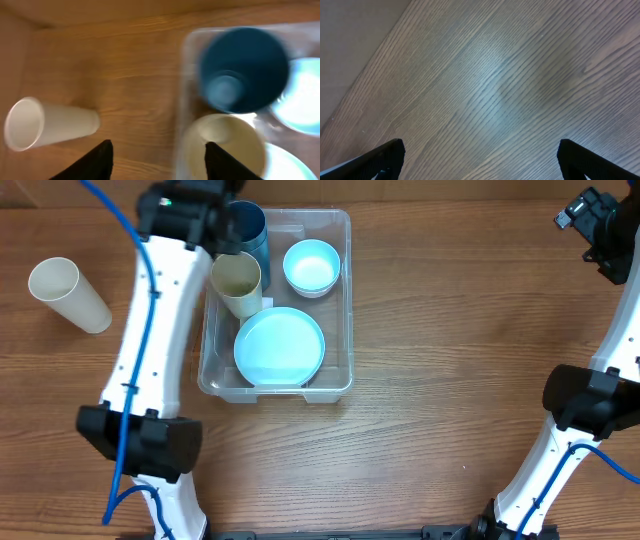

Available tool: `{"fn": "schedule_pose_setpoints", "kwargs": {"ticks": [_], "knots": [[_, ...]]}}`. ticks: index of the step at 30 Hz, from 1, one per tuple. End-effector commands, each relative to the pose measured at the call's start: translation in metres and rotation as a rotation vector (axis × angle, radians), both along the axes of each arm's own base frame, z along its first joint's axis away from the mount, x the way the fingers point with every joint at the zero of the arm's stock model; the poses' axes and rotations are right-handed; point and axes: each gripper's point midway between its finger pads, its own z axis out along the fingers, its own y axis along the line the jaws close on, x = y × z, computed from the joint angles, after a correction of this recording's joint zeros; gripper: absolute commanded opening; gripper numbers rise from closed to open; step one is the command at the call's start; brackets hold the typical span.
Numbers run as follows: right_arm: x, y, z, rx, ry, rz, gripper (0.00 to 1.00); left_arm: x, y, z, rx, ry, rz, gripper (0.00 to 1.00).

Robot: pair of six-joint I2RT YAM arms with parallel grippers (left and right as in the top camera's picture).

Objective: Pack container
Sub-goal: 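Move the left gripper to the second cream cup and grasp it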

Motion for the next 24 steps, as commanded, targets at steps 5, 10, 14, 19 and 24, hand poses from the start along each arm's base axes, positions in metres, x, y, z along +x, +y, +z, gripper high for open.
{"fn": "schedule_pose_setpoints", "kwargs": {"ticks": [5, 10, 14, 19, 24], "knots": [[-0.004, 0.002, 0.025, -0.022, -0.06, 0.002, 1.0, -0.011, 0.143, 0.026, -0.106, -0.123, 0.373, 0.94], [-0.004, 0.002, 0.025, -0.022, -0.06, 0.002, 1.0, 0.001, 0.199, -0.006, -0.279, -0.112, 0.401, 0.99], [-0.004, 0.002, 0.025, -0.022, -0.06, 0.002, 1.0, 0.005, 0.225, -0.059, -0.335, -0.004, 0.409, 0.98], [-0.004, 0.002, 0.025, -0.022, -0.06, 0.002, 1.0, 0.01, 0.24, -0.119, -0.425, 0.096, 0.434, 0.98], [-0.004, 0.002, 0.025, -0.022, -0.06, 0.002, 1.0, 0.012, 0.235, -0.146, -0.462, 0.152, 0.432, 0.36]]}}
